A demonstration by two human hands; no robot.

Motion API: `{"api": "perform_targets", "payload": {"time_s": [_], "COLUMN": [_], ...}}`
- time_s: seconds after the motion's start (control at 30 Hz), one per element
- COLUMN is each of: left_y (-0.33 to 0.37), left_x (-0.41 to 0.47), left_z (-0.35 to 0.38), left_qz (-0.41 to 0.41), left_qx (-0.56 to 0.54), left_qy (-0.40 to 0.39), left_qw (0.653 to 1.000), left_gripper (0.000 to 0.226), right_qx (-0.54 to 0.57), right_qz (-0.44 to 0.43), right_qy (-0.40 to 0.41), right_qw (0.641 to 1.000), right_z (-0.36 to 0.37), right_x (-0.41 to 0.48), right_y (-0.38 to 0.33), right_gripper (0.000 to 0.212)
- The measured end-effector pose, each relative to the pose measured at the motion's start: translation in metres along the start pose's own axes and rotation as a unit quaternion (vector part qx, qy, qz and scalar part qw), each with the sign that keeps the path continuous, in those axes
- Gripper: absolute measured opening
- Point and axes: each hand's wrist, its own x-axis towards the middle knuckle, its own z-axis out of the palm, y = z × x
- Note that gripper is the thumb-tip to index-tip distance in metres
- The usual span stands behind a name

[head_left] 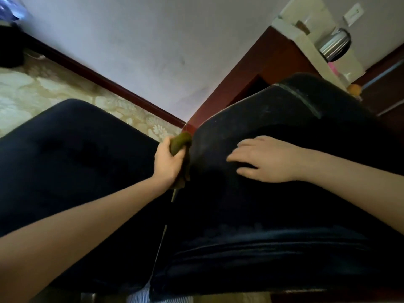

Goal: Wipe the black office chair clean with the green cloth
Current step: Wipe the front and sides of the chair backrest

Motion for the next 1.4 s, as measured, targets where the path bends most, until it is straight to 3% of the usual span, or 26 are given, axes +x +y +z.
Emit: {"api": "perform_targets", "payload": {"time_s": [0.07, 0.2, 0.4, 0.57, 0.77, 0.97, 1.23, 1.4], "left_y": [-0.012, -0.034, -0.066, -0.083, -0.104, -0.11, -0.084, -0.107], "left_x": [-0.002, -0.015, -0.013, 0.012, 0.017, -0.027, 0.002, 0.03], "left_z": [0.018, 0.048, 0.041, 0.063, 0.06, 0.037, 0.055, 0.074], "left_qz": [0.031, 0.109, 0.17, 0.177, 0.02, -0.096, 0.108, 0.051], "left_qx": [0.003, 0.056, 0.1, 0.067, -0.013, -0.054, -0.073, -0.072], "left_qy": [-0.049, -0.181, -0.223, -0.179, -0.104, -0.12, -0.166, -0.116], "left_qw": [0.998, 0.976, 0.955, 0.966, 0.994, 0.987, 0.978, 0.989], "left_gripper": [0.016, 0.037, 0.038, 0.036, 0.032, 0.032, 0.027, 0.027], "right_qx": [0.005, 0.026, 0.001, 0.005, 0.012, 0.001, -0.008, -0.021], "right_qz": [0.025, 0.022, -0.001, 0.004, -0.005, -0.029, -0.023, -0.047], "right_qy": [-0.069, -0.108, -0.174, -0.19, -0.188, -0.183, -0.188, -0.213], "right_qw": [0.997, 0.994, 0.985, 0.982, 0.982, 0.983, 0.982, 0.976], "right_z": [0.01, 0.014, 0.021, 0.022, 0.022, 0.029, 0.032, 0.038], "right_x": [0.002, 0.014, 0.044, 0.045, 0.054, 0.071, 0.073, 0.096], "right_y": [0.006, 0.006, 0.004, 0.004, -0.003, -0.006, -0.004, -0.012], "right_gripper": [0.049, 0.05, 0.05, 0.051, 0.051, 0.051, 0.054, 0.055]}}
